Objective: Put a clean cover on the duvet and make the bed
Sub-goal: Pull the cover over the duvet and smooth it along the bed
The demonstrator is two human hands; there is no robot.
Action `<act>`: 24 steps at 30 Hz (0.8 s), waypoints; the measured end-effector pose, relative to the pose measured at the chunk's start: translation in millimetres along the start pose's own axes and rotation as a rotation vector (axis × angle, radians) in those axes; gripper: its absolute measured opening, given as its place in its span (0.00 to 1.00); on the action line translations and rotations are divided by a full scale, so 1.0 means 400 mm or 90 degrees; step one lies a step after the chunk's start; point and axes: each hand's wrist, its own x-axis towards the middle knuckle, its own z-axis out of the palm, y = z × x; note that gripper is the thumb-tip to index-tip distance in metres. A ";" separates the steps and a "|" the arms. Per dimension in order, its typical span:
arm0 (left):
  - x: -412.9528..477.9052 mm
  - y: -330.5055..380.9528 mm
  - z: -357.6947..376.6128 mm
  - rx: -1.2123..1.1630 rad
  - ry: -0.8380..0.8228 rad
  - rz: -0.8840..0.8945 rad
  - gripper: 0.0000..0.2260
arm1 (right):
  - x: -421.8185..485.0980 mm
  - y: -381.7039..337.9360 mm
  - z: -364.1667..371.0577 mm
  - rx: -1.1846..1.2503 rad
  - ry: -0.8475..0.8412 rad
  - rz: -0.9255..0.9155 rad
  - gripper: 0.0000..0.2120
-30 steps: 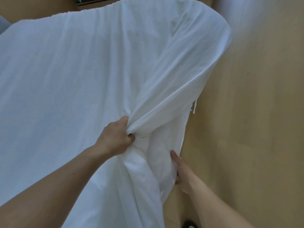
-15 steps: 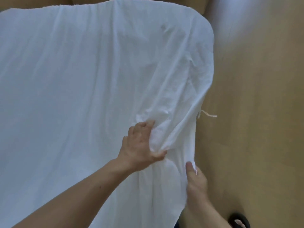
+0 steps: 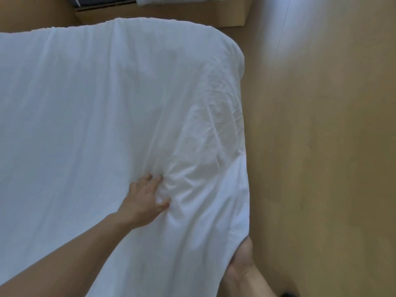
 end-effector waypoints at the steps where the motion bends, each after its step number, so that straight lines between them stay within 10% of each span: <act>1: 0.012 0.012 -0.012 -0.018 0.010 -0.008 0.34 | 0.011 -0.027 0.037 0.067 -0.054 0.004 0.25; 6: 0.126 0.051 -0.099 -0.099 0.098 0.022 0.30 | 0.119 -0.164 0.193 0.083 -0.095 -0.075 0.37; 16: 0.475 0.116 -0.284 -0.063 0.245 0.073 0.36 | 0.435 -0.384 0.323 -0.039 -0.036 0.038 0.32; 24: 0.635 0.134 -0.340 -0.033 0.265 0.039 0.41 | 0.458 -0.468 0.211 -0.050 0.157 -0.150 0.21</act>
